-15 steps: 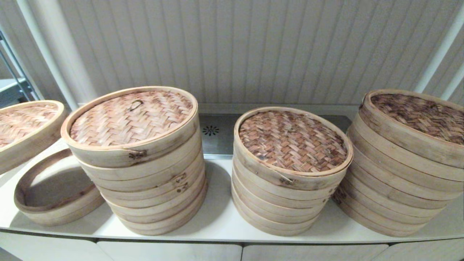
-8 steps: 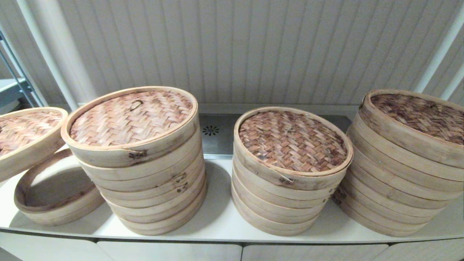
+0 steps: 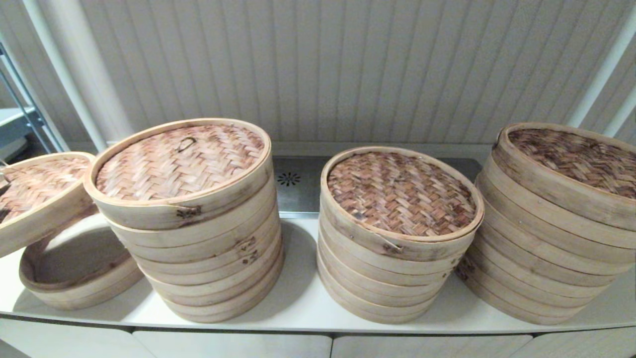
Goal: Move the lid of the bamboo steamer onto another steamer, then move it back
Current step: Put the steamer
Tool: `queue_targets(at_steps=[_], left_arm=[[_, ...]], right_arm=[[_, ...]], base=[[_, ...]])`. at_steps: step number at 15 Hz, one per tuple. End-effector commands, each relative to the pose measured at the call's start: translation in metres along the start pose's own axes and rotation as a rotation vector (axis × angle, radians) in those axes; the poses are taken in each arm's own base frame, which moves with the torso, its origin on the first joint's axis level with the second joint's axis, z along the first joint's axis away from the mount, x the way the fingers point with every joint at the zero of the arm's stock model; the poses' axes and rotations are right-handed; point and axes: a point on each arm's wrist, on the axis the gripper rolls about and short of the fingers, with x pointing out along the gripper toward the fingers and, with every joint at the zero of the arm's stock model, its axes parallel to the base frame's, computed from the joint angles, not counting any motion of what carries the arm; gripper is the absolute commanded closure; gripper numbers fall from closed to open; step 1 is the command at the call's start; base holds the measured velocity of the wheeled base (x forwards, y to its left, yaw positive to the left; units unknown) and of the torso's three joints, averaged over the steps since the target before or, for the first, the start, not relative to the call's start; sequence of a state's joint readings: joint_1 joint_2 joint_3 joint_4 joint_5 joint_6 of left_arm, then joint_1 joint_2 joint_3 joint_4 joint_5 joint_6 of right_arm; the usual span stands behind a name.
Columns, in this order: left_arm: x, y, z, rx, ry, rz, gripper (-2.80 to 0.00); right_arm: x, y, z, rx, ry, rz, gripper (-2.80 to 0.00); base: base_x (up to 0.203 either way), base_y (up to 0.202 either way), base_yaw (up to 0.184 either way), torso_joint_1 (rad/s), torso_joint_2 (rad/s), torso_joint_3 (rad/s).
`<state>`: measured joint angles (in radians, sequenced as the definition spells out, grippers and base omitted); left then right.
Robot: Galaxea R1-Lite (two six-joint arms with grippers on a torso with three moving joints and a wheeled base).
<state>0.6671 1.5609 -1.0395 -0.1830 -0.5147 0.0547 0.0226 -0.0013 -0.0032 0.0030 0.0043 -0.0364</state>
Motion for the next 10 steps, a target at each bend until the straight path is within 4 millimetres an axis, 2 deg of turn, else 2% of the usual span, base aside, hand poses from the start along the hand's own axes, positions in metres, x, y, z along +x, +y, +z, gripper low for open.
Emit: queue_targets(at_steps=[1, 6, 10], left_arm=[[0.004, 0.002, -0.006, -0.002, 0.004, -0.002, 0.00], [0.008, 0.004, -0.017, 0.006, -0.008, -0.003, 0.00], [0.034, 0.017, -0.034, 0.012, -0.002, -0.002, 0.00]], right_arm=[[0.000, 0.000, 0.000, 0.000, -0.005, 0.001, 0.00], [0.000, 0.000, 0.000, 0.000, -0.005, 0.001, 0.00], [0.000, 0.000, 0.000, 0.000, -0.005, 0.001, 0.00]], base=[[0.000, 0.000, 0.000, 0.000, 0.00, 0.000], [0.000, 0.000, 0.000, 0.000, 0.00, 0.000], [0.000, 0.000, 0.000, 0.000, 0.00, 0.000]])
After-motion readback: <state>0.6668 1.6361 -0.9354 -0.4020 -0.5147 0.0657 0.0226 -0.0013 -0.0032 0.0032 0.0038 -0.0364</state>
